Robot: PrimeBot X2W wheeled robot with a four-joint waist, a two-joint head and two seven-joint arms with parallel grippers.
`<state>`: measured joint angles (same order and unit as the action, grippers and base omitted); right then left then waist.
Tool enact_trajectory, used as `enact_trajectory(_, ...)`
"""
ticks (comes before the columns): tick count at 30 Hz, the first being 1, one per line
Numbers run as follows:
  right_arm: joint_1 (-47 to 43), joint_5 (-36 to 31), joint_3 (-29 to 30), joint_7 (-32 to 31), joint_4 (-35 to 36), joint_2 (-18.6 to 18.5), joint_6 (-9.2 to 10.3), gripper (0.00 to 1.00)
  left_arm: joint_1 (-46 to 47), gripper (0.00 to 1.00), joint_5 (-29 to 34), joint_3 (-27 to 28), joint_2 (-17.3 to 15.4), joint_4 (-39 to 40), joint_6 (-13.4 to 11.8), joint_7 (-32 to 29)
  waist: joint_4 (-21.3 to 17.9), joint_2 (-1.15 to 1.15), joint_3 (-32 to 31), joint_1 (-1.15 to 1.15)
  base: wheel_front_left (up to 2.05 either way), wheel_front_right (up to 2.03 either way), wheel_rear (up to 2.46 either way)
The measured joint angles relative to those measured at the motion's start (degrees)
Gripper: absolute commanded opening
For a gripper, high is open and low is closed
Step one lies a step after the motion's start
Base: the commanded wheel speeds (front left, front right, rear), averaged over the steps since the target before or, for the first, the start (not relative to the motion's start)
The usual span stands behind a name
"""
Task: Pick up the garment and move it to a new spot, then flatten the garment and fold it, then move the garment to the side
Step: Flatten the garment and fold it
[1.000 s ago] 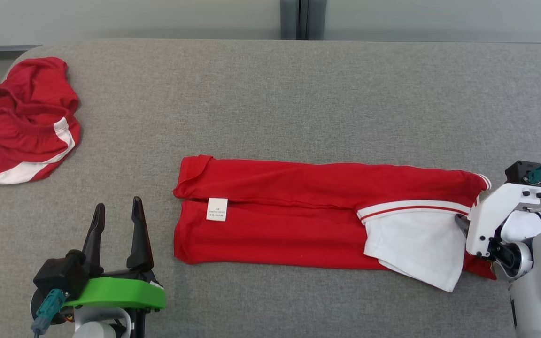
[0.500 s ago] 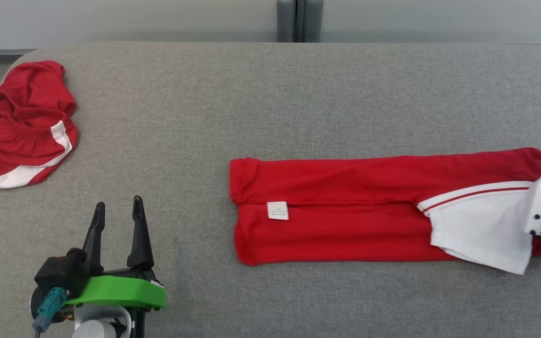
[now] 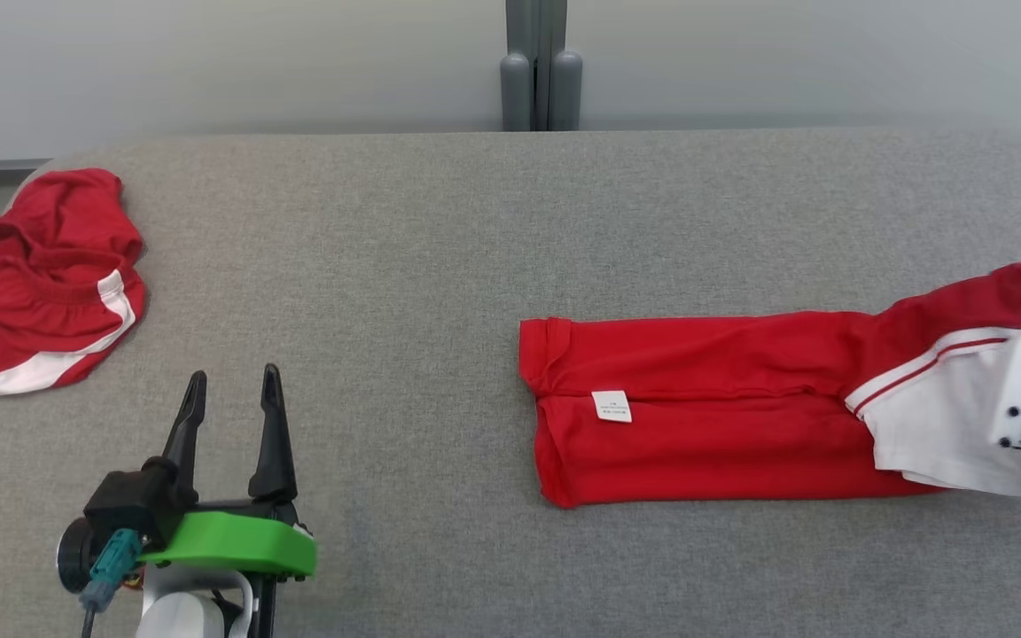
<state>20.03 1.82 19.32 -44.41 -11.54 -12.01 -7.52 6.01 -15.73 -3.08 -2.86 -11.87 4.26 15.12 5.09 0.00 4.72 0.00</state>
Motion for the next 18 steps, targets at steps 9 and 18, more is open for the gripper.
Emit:
enact_trajectory(9, -0.5, 7.8, -18.3, -1.6, 3.8, 4.1, 0.00, 0.00, 3.6, 1.00, 1.7, -3.1, -0.1, -3.6, 2.0, 0.0, 0.0, 0.00, -1.3, 0.00, 0.00, 0.00, 0.00)
enact_trajectory(18, 6.1, 10.5, -29.9, 0.4, -6.5, 8.8, 0.00, 0.00, 5.0, 1.00, 0.4, -6.9, 0.0, -5.8, 2.6, 0.0, 2.7, 0.00, -0.9, 0.00, 0.00, 0.00, 0.00)
